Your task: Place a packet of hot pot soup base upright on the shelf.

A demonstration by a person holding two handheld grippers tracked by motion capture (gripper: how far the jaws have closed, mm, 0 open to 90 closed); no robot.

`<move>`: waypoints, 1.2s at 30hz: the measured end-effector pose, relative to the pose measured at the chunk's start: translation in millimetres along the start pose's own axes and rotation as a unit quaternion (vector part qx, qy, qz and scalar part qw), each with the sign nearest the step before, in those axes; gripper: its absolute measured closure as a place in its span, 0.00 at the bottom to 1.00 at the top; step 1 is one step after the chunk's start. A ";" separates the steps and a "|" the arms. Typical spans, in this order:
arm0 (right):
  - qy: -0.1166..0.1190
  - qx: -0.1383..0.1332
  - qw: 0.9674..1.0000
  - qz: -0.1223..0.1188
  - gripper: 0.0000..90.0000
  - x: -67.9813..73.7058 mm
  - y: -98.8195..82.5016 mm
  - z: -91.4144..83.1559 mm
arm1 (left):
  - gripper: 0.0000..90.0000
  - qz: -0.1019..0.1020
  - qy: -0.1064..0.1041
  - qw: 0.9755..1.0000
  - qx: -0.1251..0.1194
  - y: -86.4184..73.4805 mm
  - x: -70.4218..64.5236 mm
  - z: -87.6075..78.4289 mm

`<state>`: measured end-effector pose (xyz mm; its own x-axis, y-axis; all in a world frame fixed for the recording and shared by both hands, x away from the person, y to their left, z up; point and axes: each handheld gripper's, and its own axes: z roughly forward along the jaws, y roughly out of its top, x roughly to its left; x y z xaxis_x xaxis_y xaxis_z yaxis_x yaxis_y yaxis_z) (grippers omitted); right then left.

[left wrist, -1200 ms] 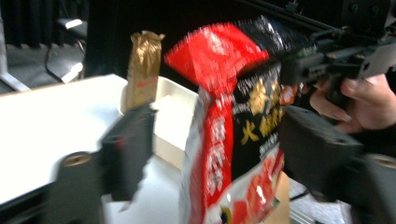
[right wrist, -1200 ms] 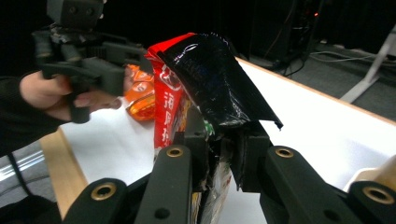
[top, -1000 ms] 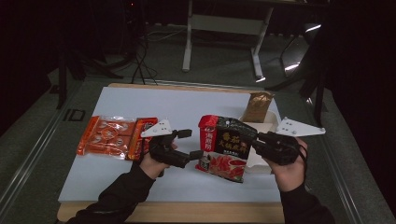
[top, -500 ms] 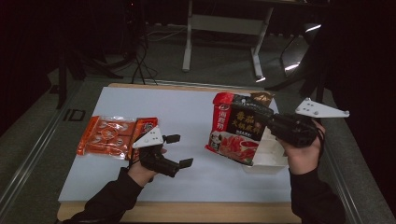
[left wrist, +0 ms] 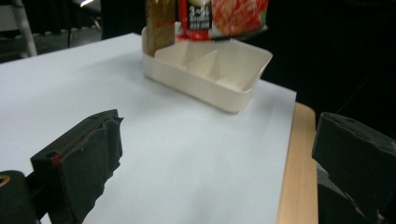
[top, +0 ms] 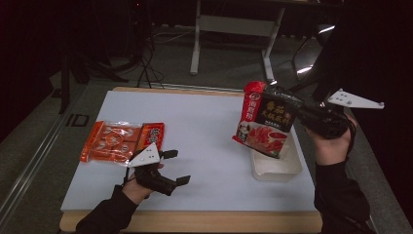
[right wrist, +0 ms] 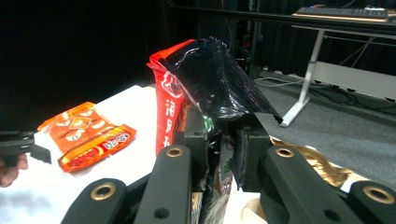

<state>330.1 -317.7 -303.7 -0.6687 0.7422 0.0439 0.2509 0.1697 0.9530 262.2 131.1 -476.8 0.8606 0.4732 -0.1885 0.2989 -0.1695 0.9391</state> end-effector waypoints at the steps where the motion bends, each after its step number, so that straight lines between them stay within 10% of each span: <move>1: -0.002 -0.002 1.000 0.000 0.87 -3.8 -0.2 0.0 | 0.02 -0.004 0.002 1.000 0.004 -2.0 0.2 -1.0; 13: -0.046 0.010 0.999 0.018 0.87 -44.8 -9.1 6.0 | 0.02 -0.028 0.003 1.000 0.001 -23.5 -1.5 -9.7; 36: -0.060 0.044 0.997 0.027 0.87 -91.5 -34.0 32.9 | 0.02 -0.031 0.002 0.999 0.004 -34.2 2.1 -6.2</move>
<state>405.8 -370.1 -349.9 -0.5657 0.8229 0.0529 0.3474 0.1797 0.9203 251.2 143.2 -507.6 0.8383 0.4866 -0.2458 0.3557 -0.1465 0.9231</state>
